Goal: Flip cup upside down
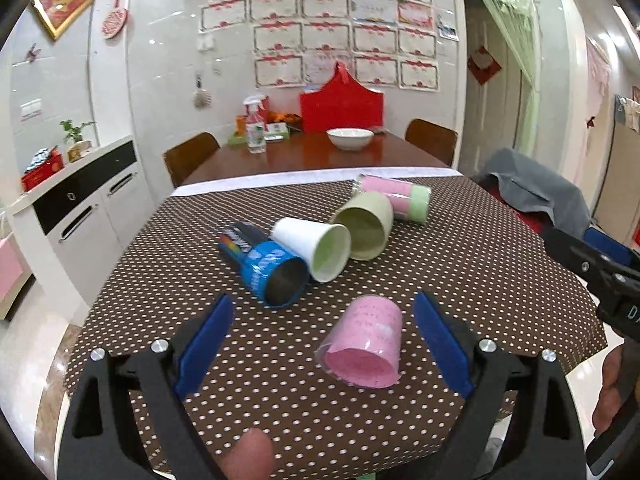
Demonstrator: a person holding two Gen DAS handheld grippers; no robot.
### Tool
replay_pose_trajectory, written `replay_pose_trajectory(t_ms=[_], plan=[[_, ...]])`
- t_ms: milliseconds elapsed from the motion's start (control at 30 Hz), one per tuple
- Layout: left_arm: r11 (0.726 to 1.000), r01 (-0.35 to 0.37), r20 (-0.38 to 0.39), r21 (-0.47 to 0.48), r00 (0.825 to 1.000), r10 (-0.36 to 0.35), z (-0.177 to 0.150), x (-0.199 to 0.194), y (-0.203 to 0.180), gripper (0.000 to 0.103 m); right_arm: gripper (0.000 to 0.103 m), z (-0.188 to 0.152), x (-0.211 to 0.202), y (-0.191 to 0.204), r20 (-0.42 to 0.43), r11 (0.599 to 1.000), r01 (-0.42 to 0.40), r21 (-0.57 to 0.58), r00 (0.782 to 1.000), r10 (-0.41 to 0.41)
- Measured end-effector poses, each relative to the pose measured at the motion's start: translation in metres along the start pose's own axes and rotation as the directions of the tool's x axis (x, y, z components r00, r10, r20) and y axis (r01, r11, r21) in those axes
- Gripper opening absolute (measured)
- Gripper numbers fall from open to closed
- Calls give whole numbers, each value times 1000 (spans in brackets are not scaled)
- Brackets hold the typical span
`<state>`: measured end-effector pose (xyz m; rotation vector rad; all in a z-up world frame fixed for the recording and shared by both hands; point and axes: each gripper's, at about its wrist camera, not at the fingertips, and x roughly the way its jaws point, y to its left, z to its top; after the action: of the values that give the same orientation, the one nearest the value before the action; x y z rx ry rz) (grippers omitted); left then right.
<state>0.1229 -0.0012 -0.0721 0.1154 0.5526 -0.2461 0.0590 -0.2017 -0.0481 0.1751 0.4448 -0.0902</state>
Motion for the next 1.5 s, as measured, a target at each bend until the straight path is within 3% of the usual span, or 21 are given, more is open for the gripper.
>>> replay_pose_trajectory(t_ms=[767, 1233, 1367, 1500], plan=[[988, -82, 98, -135, 991, 95, -14, -49, 50, 90, 97, -2, 14, 49, -59, 993, -110, -38, 992, 108], [982, -82, 142, -172, 984, 107, -19, -57, 59, 90, 97, 1, 12, 56, -57, 992, -107, -63, 993, 104], [983, -71, 154, -170, 983, 97, -16, -55, 61, 90, 97, 5, 18, 55, -95, 994, -96, -50, 991, 91], [983, -79, 168, -164, 980, 107, -13, -50, 66, 90, 97, 9, 32, 56, -171, 991, -135, -9, 976, 131]])
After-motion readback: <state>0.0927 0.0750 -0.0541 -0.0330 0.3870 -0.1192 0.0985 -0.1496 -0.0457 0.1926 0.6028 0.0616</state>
